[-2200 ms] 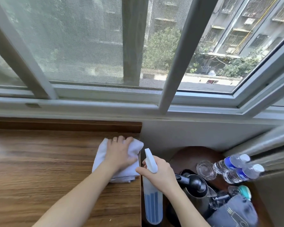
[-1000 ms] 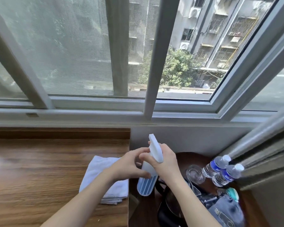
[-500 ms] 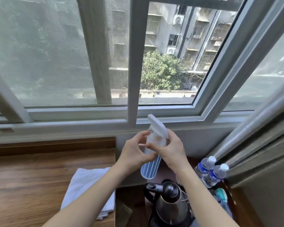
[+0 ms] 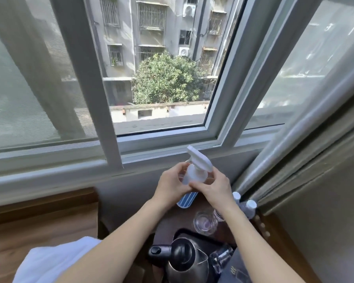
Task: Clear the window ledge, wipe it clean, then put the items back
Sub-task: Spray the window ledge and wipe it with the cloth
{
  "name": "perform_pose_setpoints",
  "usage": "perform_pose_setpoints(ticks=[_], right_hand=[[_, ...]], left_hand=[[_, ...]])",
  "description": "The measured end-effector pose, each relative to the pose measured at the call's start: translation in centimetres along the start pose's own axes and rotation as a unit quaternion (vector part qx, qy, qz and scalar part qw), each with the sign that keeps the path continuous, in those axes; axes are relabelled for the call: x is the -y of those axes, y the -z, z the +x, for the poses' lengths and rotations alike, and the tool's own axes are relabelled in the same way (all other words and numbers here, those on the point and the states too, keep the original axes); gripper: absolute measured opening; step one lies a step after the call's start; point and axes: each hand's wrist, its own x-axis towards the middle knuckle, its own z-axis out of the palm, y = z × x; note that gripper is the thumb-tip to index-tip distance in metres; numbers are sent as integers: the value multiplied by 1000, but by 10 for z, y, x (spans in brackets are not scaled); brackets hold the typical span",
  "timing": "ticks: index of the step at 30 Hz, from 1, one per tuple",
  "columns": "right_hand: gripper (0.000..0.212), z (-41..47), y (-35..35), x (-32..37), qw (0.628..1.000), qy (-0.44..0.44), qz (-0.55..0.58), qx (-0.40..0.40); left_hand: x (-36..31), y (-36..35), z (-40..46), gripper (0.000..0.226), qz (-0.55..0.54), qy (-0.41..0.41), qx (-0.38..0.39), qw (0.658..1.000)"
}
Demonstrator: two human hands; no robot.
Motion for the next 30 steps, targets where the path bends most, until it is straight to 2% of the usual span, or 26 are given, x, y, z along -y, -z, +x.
perform_pose_setpoints(ticks=[3, 10, 18, 30], right_hand=[[43, 23, 1, -34, 1000, -17, -1, -11], [68, 65, -14, -109, 998, -56, -14, 16], [68, 75, -35, -166, 994, -94, -48, 28], [63, 82, -37, -175, 993, -97, -68, 15]], left_hand=[[21, -17, 24, 65, 13, 28, 45, 999], [85, -55, 54, 83, -28, 111, 132, 985], [140, -86, 55, 78, -70, 183, 167, 966], [146, -102, 57, 80, -87, 207, 179, 958]])
